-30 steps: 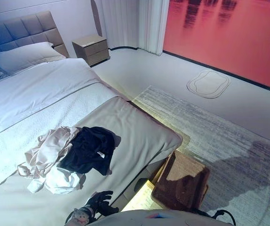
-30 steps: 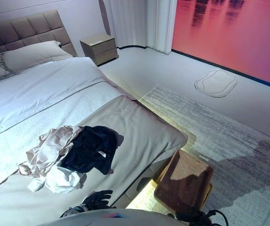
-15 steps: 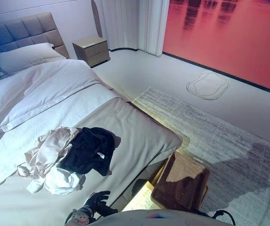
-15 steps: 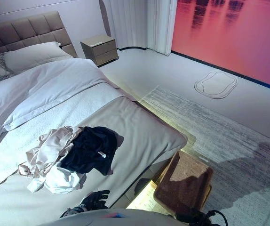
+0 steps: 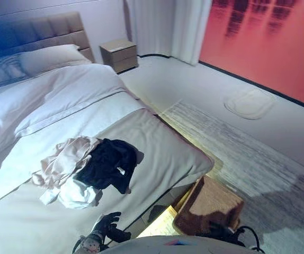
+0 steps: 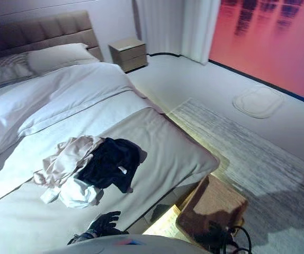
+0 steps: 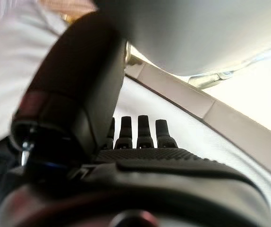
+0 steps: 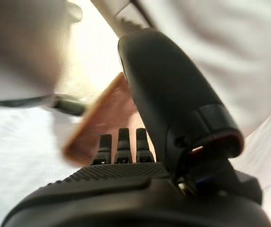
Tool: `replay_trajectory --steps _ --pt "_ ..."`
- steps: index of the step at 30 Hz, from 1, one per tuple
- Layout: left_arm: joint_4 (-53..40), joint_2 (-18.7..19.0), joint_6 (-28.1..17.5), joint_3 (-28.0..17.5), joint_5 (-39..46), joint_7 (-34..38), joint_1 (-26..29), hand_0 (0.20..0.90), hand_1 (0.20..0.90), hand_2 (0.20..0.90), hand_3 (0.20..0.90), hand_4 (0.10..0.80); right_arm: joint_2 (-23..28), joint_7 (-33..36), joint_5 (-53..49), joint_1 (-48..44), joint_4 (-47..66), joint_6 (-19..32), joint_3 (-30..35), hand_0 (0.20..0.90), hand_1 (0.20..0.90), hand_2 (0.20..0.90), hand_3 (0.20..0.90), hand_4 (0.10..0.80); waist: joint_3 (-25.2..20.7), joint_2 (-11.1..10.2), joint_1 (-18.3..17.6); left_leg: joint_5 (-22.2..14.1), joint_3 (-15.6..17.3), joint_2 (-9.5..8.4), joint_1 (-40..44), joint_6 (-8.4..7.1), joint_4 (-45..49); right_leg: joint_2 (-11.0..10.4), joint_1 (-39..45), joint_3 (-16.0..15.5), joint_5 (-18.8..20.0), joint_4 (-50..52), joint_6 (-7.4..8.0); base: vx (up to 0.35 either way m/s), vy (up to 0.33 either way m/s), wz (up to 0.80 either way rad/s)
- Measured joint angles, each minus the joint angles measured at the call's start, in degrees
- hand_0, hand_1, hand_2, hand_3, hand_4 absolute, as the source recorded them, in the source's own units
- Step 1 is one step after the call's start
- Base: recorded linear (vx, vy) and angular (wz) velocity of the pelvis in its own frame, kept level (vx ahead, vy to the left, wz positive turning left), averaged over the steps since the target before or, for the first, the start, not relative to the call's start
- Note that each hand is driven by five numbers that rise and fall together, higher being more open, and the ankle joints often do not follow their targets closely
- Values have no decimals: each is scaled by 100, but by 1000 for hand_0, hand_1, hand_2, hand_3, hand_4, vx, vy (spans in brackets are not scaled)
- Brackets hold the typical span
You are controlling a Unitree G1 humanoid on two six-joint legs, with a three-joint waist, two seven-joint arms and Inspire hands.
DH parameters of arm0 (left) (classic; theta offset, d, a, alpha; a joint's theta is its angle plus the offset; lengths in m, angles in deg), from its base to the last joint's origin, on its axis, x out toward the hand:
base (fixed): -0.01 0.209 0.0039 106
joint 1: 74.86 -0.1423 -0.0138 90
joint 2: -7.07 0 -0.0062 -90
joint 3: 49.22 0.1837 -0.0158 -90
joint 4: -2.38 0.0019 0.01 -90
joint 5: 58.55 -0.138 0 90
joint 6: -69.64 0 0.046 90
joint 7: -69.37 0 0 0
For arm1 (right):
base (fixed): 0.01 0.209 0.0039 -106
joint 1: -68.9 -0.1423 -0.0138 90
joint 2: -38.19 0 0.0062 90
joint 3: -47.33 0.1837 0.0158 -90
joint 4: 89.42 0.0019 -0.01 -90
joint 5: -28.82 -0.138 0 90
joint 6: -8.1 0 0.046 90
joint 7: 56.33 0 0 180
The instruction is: Pick up the clothes from the bed and place them into the basket
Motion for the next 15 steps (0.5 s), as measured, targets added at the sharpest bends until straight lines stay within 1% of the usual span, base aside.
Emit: replay_trajectory --steps 1,3,4,5,6,7,8,9,10,11,12,13,14,15 --pt "-42 -1 -36 -3 -3 9 -2 900 900 900 900 800 61 59 -7 -185 14 4 -5 900 900 900 900 800 5 2 100 52 -127 -30 -97 1 -2 -38 16 -161 -10 0 13 89 82 72" --pt "-63 -14 -145 -52 -2 19 -3 900 900 900 900 800 154 164 -33 -457 24 76 38 900 900 900 900 800 26 -6 247 111 -311 -84 -207 27 1 -97 17 -385 -19 1 24 103 121 69" --pt "-138 -18 -162 -59 -8 20 -8 900 900 900 900 800 224 207 -82 -593 69 163 56 900 900 900 900 800 58 -40 377 112 -301 -125 -293 35 8 -155 34 -527 -34 27 47 110 124 67" --pt "-139 -22 -167 -59 -13 10 28 900 900 900 900 800 276 222 -104 -627 127 197 59 900 900 900 900 800 76 -55 382 103 -183 -128 -355 42 51 -195 46 -640 -39 29 55 93 120 80" --pt "-129 -12 -153 -58 -47 -8 112 900 900 900 900 800 358 236 -147 -668 200 278 98 900 900 900 900 800 136 -52 379 141 -23 -135 -450 98 144 -259 147 -848 -56 30 78 92 144 88" --pt "-130 8 -148 -65 -119 -23 158 900 900 900 900 800 404 262 -205 -683 237 332 122 900 900 900 900 800 186 -74 392 149 -20 -196 -460 110 209 -332 233 -1002 -80 32 110 165 251 85" --pt "-138 15 -154 -138 -142 -46 154 900 900 900 900 800 418 261 -234 -738 237 338 138 900 900 900 900 800 198 -95 438 149 -81 -281 -449 134 202 -424 236 -1072 -150 129 157 153 228 53" --pt "-142 1 -153 -223 -168 -54 143 900 900 900 900 800 418 217 -252 -815 238 347 218 900 900 900 900 800 258 -118 445 149 -80 -398 -420 236 225 -567 196 -1093 -189 402 243 172 274 42" --pt "-146 -23 -157 -232 -229 -52 147 900 900 900 900 800 432 191 -262 -857 256 357 324 900 900 900 900 800 348 -24 390 193 -140 -409 -331 302 219 -672 156 -1017 -233 813 228 141 247 39" --pt "-145 0 -156 -230 -251 -49 159 900 900 900 900 800 425 178 -263 -872 282 356 339 900 900 900 900 800 412 -20 365 165 -195 -489 -256 356 196 -822 69 -882 -231 1210 227 117 215 35" --pt "-142 1 -154 -227 -256 -48 170 900 900 900 900 800 433 167 -261 -883 293 356 350 900 900 900 900 800 459 15 363 159 -219 -499 -222 375 198 -911 -46 -796 -233 1524 226 107 157 27" --pt "-142 57 -144 -204 -281 -66 214 900 900 900 900 800 435 160 -244 -888 354 353 358 900 900 900 900 800 529 35 333 139 -270 -527 -208 490 252 -1103 -361 -518 -236 2278 207 124 76 26" --pt "-143 147 -137 -200 -317 -77 266 900 900 900 900 800 422 146 -225 -885 417 352 352 900 900 900 900 800 620 10 316 113 -328 -594 -188 570 278 -1237 -594 -262 -190 2823 147 166 51 40" --pt "-152 289 -105 -160 -356 -121 395 900 900 900 900 800 407 122 -208 -867 466 345 324 900 900 900 900 800 729 -87 207 71 -524 -698 -137 689 315 -1336 -830 145 -132 3423 67 173 -37 64"
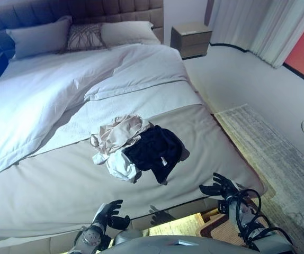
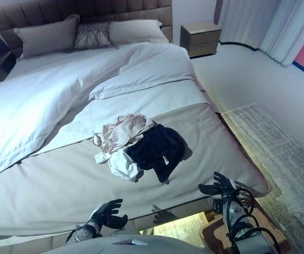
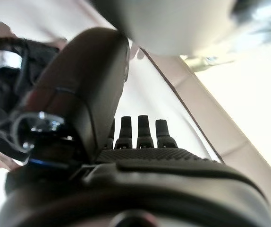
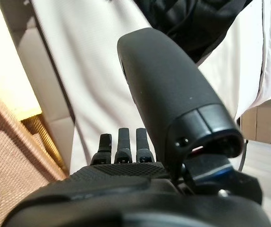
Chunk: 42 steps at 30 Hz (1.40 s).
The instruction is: Pick up the clothes from the bed and place them into the basket
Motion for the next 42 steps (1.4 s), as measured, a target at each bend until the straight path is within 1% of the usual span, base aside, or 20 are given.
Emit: replay_trajectory --steps 1,2,4,6,8,9,10,11,13,14,17,19,20,24,27,31,35,37,40,42 --pt "26 176 110 161 9 -58 82 900 900 900 900 800 -18 -23 16 41 72 -3 2 900 900 900 900 800 128 3 -100 20 -226 0 69 123 -21 107 -244 525 -198 448 77 160 -146 96" --pt "24 317 206 186 14 -121 90 900 900 900 900 800 -41 -36 17 86 90 -22 1 900 900 900 900 800 131 5 -259 28 -422 32 39 169 -16 326 -291 724 -288 352 186 175 -209 97" --pt "23 500 413 200 141 -166 92 900 900 900 900 800 -21 -44 17 74 92 -25 10 900 900 900 900 800 163 -38 -323 43 -602 -3 24 154 -19 719 -445 985 -311 -607 223 168 -251 61" --pt "35 519 489 201 219 -161 62 900 900 900 900 800 21 -83 44 60 60 -8 9 900 900 900 900 800 194 11 -462 40 -786 -17 80 151 -23 1007 -446 1031 -275 -1580 223 126 -228 47" --pt "35 517 471 201 277 -134 26 900 900 900 900 800 41 -151 228 52 29 19 5 900 900 900 900 800 195 3 -471 25 -877 -44 102 127 -34 1134 -461 1208 -268 -2095 216 47 -129 41" --pt "47 506 436 209 348 -111 5 900 900 900 900 800 72 -191 376 46 -52 79 -7 900 900 900 900 800 203 -66 -500 10 -991 -119 88 103 -5 1154 -442 1390 -261 -2271 209 39 -129 59" --pt "47 515 380 213 364 -80 -18 900 900 900 900 800 99 -196 507 40 -146 106 -22 900 900 900 900 800 175 -214 -474 -15 -1083 -227 84 62 0 1113 -415 1485 -213 -2282 159 45 -228 55" --pt "49 551 327 210 366 -36 -59 900 900 900 900 800 97 -198 625 36 -173 110 -25 900 900 900 900 800 146 -395 -424 -58 -1088 -340 75 -5 7 1078 -383 1510 44 -2301 98 -21 -263 31" --pt "50 480 318 210 392 54 -112 900 900 900 900 800 220 -124 887 -51 -166 154 -164 900 900 900 900 800 176 -377 -302 -257 -1091 -252 -172 -298 347 1154 -318 1400 281 -2494 45 -160 -295 21" --pt "17 532 290 238 393 59 -85 900 900 900 900 800 332 -121 949 -176 -181 143 -351 900 900 900 900 800 199 -423 -223 -364 -1096 -205 -407 -372 589 1232 -320 1289 354 -2677 -45 -275 -237 31" --pt "30 784 205 348 474 58 234 900 900 900 900 800 591 72 1090 -1005 -408 58 -575 900 900 900 900 800 437 -604 -82 -539 -1073 -47 -1218 -510 1200 1440 -665 997 561 -2861 -281 -235 -133 42" --pt "10 872 206 353 595 64 507 900 900 900 900 800 894 361 1307 -1744 -434 35 -744 900 900 900 900 800 761 -627 -11 -608 -1078 24 -1612 -569 1409 1550 -902 845 602 -2861 -339 -114 -59 29" --pt "-28 887 201 353 619 73 543 900 900 900 900 800 1007 487 1487 -2009 -408 40 -747 900 900 900 900 800 873 -627 59 -625 -1081 44 -1732 -588 1467 1582 -993 843 591 -2869 -328 -129 -35 12" --pt "-177 915 115 353 736 80 565 900 900 900 900 800 1325 741 2090 -2830 -190 146 -1077 900 900 900 900 800 1242 -576 199 -592 -1064 73 -2174 -642 1613 1613 -1354 812 572 -2852 -327 -110 4 3" --pt "-391 921 106 383 906 87 638 900 900 900 900 800 1413 764 2385 -3292 -40 161 -1335 900 900 900 900 800 1520 -492 315 -563 -1068 51 -2456 -672 1737 1597 -1618 781 609 -2755 -305 -94 20 8" --pt "-741 913 65 404 1302 124 779 900 900 900 900 800 1456 780 2735 -3830 -28 184 -1826 900 900 900 900 800 1710 -264 470 -513 -1109 -17 -2851 -729 1989 1507 -2015 704 644 -2497 -349 -114 -2 11" --pt "-1164 925 -37 398 1643 211 956 900 900 900 900 800 1548 736 2756 -4511 -16 226 -1968 900 900 900 900 800 1977 -46 514 -493 -1097 -173 -3322 -761 2313 1409 -2550 692 656 -2013 -376 -83 -15 5" --pt "-1394 971 -46 397 1720 207 1015 900 900 900 900 800 1698 708 2852 -4792 -11 220 -2136 900 900 900 900 800 2146 -18 538 -493 -1077 -215 -3496 -761 2512 1345 -2776 697 561 -1697 -386 -20 -46 8" --pt "-1572 983 -41 410 1768 177 1101 900 900 900 900 800 1902 614 2877 -5022 -99 144 -2262 900 900 900 900 800 2161 -19 589 -559 -1071 -309 -3832 -764 2870 1235 -3161 687 372 -1190 -412 -9 -62 11" --pt "-1622 1029 -39 408 1900 176 1119 900 900 900 900 800 1904 481 2818 -5261 -242 55 -2296 900 900 900 900 800 2161 -18 616 -611 -1058 -313 -4038 -742 3026 1243 -3331 699 299 -1087 -395 -78 -9 -1"
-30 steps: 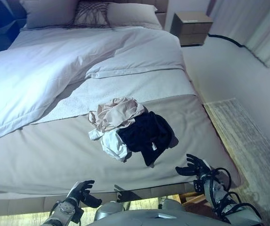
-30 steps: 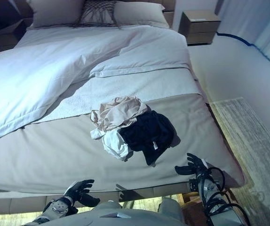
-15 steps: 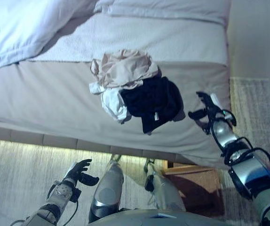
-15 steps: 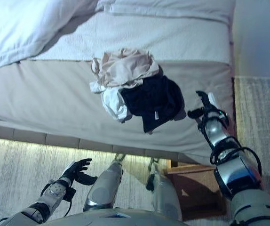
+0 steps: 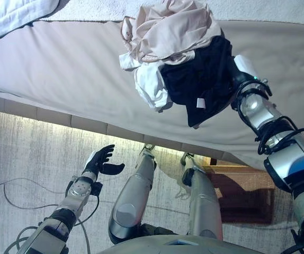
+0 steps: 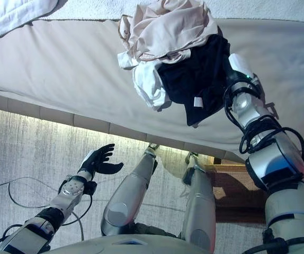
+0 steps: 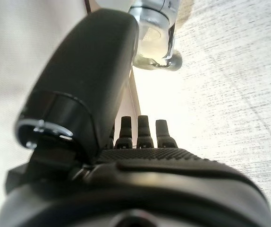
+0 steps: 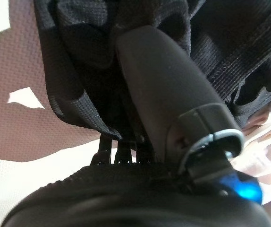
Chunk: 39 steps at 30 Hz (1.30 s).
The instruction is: Pick up the clothes from the bed and place them into the basket
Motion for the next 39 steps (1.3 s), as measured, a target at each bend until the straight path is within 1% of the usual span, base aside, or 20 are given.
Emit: replay_trajectory --steps 2,3,4,5,7,9,10,11,12,13,16,21,22,24,28,29,33,34,35,39 --pt "-72 86 -7 -5 154 -3 2 900 900 900 900 800 10 -120 -144 -308 -134 -130 5 900 900 900 900 800 -1 2 -2 -39 14 -15 -305 62 145 -11 -313 11 -4 163 -1 -80 0 0" --pt "-140 155 1 -10 246 -9 -1 900 900 900 900 800 25 -171 -253 -437 -156 -190 7 787 787 787 768 668 0 4 15 -29 18 -8 -481 80 195 -12 -508 10 -6 289 -1 -47 -19 6" --pt "-172 214 8 -18 276 -5 -10 900 900 900 900 800 46 -197 -362 -504 -170 -212 13 455 455 455 381 281 2 8 24 -32 23 6 -595 87 246 -23 -664 18 -48 488 -10 -20 -18 14" --pt "-217 306 22 -34 312 -5 -21 900 900 900 900 800 74 -225 -470 -544 -171 -240 70 300 300 300 200 100 4 10 32 -33 21 12 -709 86 321 -24 -829 28 -194 759 -103 -3 -15 24" --pt "-235 412 34 -146 322 12 -58 900 900 900 900 800 132 -253 -619 -585 -160 -255 112 300 300 300 200 100 4 10 75 -69 -32 34 -806 41 380 -2 -883 -7 -255 641 -114 24 -42 14" --pt "-247 415 54 -231 322 0 -120 900 900 900 900 800 135 -252 -681 -588 -113 -202 177 300 300 300 200 100 1 17 146 -48 -54 191 -757 102 144 120 -799 -96 -304 401 -30 28 -39 -19" --pt "-318 434 90 -256 321 -6 -174 900 900 900 900 800 124 -245 -719 -568 -120 -186 231 300 300 300 200 100 12 43 189 17 -9 356 -726 166 38 177 -939 -80 -390 1068 -91 19 -38 18" --pt "-384 473 130 -265 319 -16 -198 900 900 900 900 800 131 -225 -767 -466 -133 -193 240 300 300 300 200 100 11 44 117 14 7 252 -680 151 61 115 -787 5 -903 1387 -272 25 -47 31" --pt "-398 465 116 -276 317 -15 -218 900 900 900 900 800 112 -204 -785 -457 -131 -193 246 300 300 300 200 100 8 51 124 6 -62 264 -637 153 15 127 -760 -39 -918 1263 -246 30 -51 34" --pt "-394 445 122 -261 307 -50 -218 900 900 900 900 800 69 -159 -807 -455 -124 -184 250 300 300 300 200 100 4 59 152 0 -73 318 -602 161 -45 190 -671 -90 -909 1054 -233 45 -63 -13" --pt "-208 323 126 -259 276 -116 -285 900 900 900 900 800 -118 -99 -982 -258 -125 -185 260 300 300 300 200 100 0 90 215 -7 -134 446 -269 171 -412 290 -278 -251 -783 502 -37 33 -49 -31" --pt "-154 238 -35 -261 151 -113 -254 900 900 900 900 800 -140 153 -1540 240 -171 -188 815 300 300 300 200 100 -34 149 184 7 -94 505 208 164 -910 362 373 -307 -762 -295 -25 -39 -20 -6" --pt "-128 240 -47 -263 77 -111 -257 900 900 900 900 800 -139 191 -1686 288 -172 -185 903 300 300 300 200 100 -41 155 188 68 -42 511 272 165 -969 355 395 -282 -751 -263 -19 2 -16 -12" --pt "-124 236 -114 -297 10 -99 -240 900 900 900 900 800 -128 265 -2074 380 -170 -173 1286 300 300 300 200 100 -43 155 86 70 51 423 395 160 -1087 188 507 -275 -754 -371 -19 -5 0 10" --pt "120 173 -146 -311 -204 -54 -256 900 900 900 900 800 -127 348 -2620 714 -50 -44 1724 300 300 300 200 100 -109 148 44 89 215 421 762 133 -1168 172 996 -161 -602 -796 66 24 53 -8" --pt "294 81 -163 -370 -217 -31 -253 900 900 900 900 800 -135 348 -2745 979 264 3 2030 300 300 300 200 100 -142 158 23 98 285 429 899 141 -1239 178 1197 -142 -560 -967 90 34 92 -6" --pt "592 -171 -249 -409 -446 104 -569 900 900 900 900 800 -150 418 -3067 1934 1206 273 2358 300 300 300 200 100 -676 -13 -145 513 540 373 1242 171 -1612 115 1550 29 -201 -1413 148 52 146 -7" --pt "648 -225 -253 -411 -475 134 -630 900 900 900 900 800 -155 470 -3097 2168 1462 315 2367 300 300 300 200 100 -757 -94 -214 576 589 314 1406 216 -1718 65 1702 86 4 -1529 122 129 222 -3" --pt "735 -363 -242 -504 -656 196 -695 900 900 900 900 800 -251 523 -3129 2769 2210 322 2679 300 300 300 200 100 -801 -170 -317 552 657 264 1743 247 -1854 25 2015 190 251 -1682 99 94 199 -7" --pt "750 -548 -237 -585 -957 266 -1116 900 900 900 900 800 -820 616 -3120 3989 3394 526 2940 300 300 300 200 100 -1243 -464 -610 565 951 247 2415 266 -2199 -13 2572 417 256 -2017 99 91 178 -31"
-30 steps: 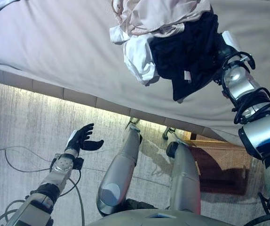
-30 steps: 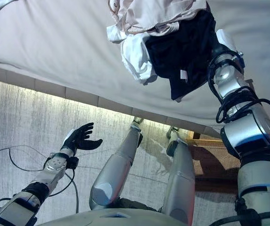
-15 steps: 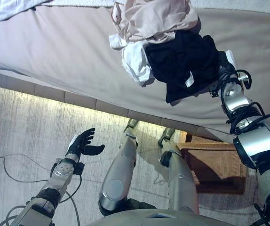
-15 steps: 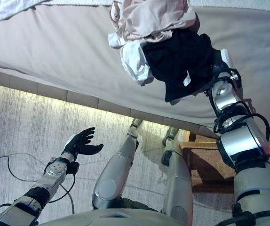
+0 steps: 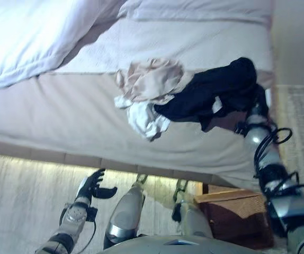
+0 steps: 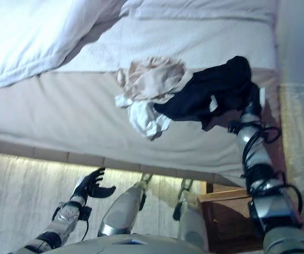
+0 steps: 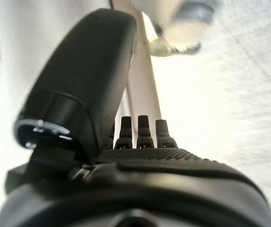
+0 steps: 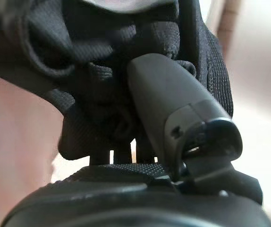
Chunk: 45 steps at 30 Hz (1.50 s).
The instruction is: Pick up the clothes from the bed and place them into the basket
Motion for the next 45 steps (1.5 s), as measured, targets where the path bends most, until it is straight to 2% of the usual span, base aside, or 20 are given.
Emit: replay_trajectory --steps 9,18,19,22,24,25,26,28,29,30,31,32,33,35,36,38,39,40,42,45 --pt "-15 -379 218 -178 -343 5 -315 900 900 900 900 800 -492 -17 320 2147 785 110 837 300 300 300 200 100 -959 47 -885 1 485 110 1374 -2 -904 81 823 407 0 -283 1 52 111 -34" --pt "-4 -506 395 -218 -482 -49 -353 900 900 900 900 800 -1191 506 475 3039 1230 193 1158 300 300 300 200 100 -1102 197 -1445 -37 960 199 1787 54 -1117 192 916 776 -10 -282 21 -17 89 -29" --pt "-5 -511 405 -198 -526 -64 -349 900 900 900 900 800 -1197 571 576 3103 1233 195 1158 300 300 300 200 100 -1097 210 -1482 -111 1037 202 1802 158 -1119 201 889 845 -8 -281 179 -81 41 -26" --pt "4 -492 505 -191 -601 -162 -344 900 900 900 900 800 -1227 719 836 3241 1235 214 1153 300 300 300 200 100 -1088 239 -1575 -135 1282 205 1708 200 -1146 176 678 984 -23 -250 456 -118 10 -38" --pt "5 -454 522 -95 -623 -266 -470 900 900 900 900 800 -1254 855 838 3264 1151 212 1147 300 300 300 200 100 -1063 301 -1521 -89 1628 259 1688 233 -1122 24 499 412 -451 -243 907 -140 -6 -81" --pt "4 -447 555 -92 -691 -333 -546 900 900 900 900 800 -1262 880 783 3243 1055 200 1146 300 300 300 200 100 -1038 385 -1457 -73 1840 385 1674 258 -1144 -35 385 -127 -411 -68 852 -139 22 -90" --pt "-1 -435 597 -94 -720 -354 -574 900 900 900 900 800 -1271 880 752 3236 995 193 1143 300 300 300 200 100 -1020 415 -1408 -59 1998 451 1675 281 -1143 -59 277 -356 -402 94 843 -243 63 -93" --pt "-11 -349 674 -93 -730 -384 -732 900 900 900 900 800 -1288 881 644 3217 730 115 1028 300 300 300 200 100 -976 505 -1167 -9 2518 773 1665 362 -1114 -242 -170 -1251 -406 1248 833 -269 69 -100" --pt "-9 -326 682 -92 -728 -385 -757 900 900 900 900 800 -1299 875 641 3217 690 71 990 300 300 300 200 100 -972 513 -1106 -9 2599 845 1662 362 -1096 -277 -216 -1310 -408 1496 831 -163 34 -94" --pt "-13 -273 704 -71 -705 -368 -752 900 900 900 900 800 -1310 874 504 3219 497 -16 831 300 300 300 200 100 -975 534 -954 -12 2722 1064 1654 360 -1042 -380 -231 -1397 -498 2221 725 -122 4 -65" --pt "-13 -173 720 -43 -705 -365 -735 900 900 900 900 800 -1389 871 411 3224 374 -116 730 300 300 300 200 100 -987 455 -859 -26 2743 1151 1627 347 -915 -472 -73 -1470 -634 2540 445 -172 -29 -77" --pt "-1 -64 721 -54 -702 -360 -603 900 900 900 900 800 -1502 854 291 3173 291 -224 595 300 300 300 200 100 -942 257 -750 -83 2633 1080 1583 341 -734 -376 12 -1426 -652 2291 282 -127 -60 -65" --pt "5 -79 736 -46 -701 -340 -565 900 900 900 900 800 -1499 830 258 3091 218 -260 481 300 300 300 200 100 -926 227 -710 -222 2555 1021 1496 365 -695 -364 -3 -1427 -664 2180 252 -109 -137 -86" --pt "-50 -196 709 -3 -684 -333 -494 900 900 900 900 800 -1452 846 240 2853 84 -284 145 300 300 300 200 100 -914 228 -600 -194 2356 503 1331 410 -1011 -85 267 -1107 -654 843 304 -42 -178 -103" --pt "-69 -334 708 -41 -654 -304 -455 900 900 900 900 800 -1453 856 190 2764 -31 -304 34 300 300 300 200 100 -912 539 -564 204 2369 735 1376 283 -1126 147 486 -1438 -640 410 277 -10 -145 -106" --pt "-61 -460 717 -142 -581 -211 -426 900 900 900 900 800 -1540 867 140 2839 -167 -392 -176 300 300 300 200 100 -893 599 -484 133 2487 967 1497 139 -1139 19 545 -1811 -755 836 75 4 -117 -50" --pt "-80 -428 683 -133 -587 -244 -408 900 900 900 900 800 -1621 883 107 3020 -174 -390 -251 300 300 300 200 100 -977 426 -513 92 2465 929 1501 28 -1095 -231 556 -1713 -863 1128 115 23 -99 -7" --pt "-52 -398 633 -117 -589 -273 -391 900 900 900 900 800 -1735 882 94 3096 -258 -398 -261 300 300 300 200 100 -1050 289 -503 75 2465 928 1484 -50 -1039 -163 546 -1610 -1009 999 268 31 -78 -10" --pt "-23 -459 609 -73 -593 -358 -452 900 900 900 900 800 -1790 909 71 3156 -289 -415 -232 300 300 300 200 100 -1092 349 -561 189 2335 1107 1453 -65 -1068 116 714 -1595 -883 643 214 70 -65 -19" --pt "-11 -593 591 -21 -610 -507 -558 900 900 900 900 800 -1671 1024 -53 3203 -670 -412 -190 300 300 300 200 100 -1151 453 -620 216 2185 1185 1449 -73 -1038 233 878 -1704 -861 427 189 63 -40 10"
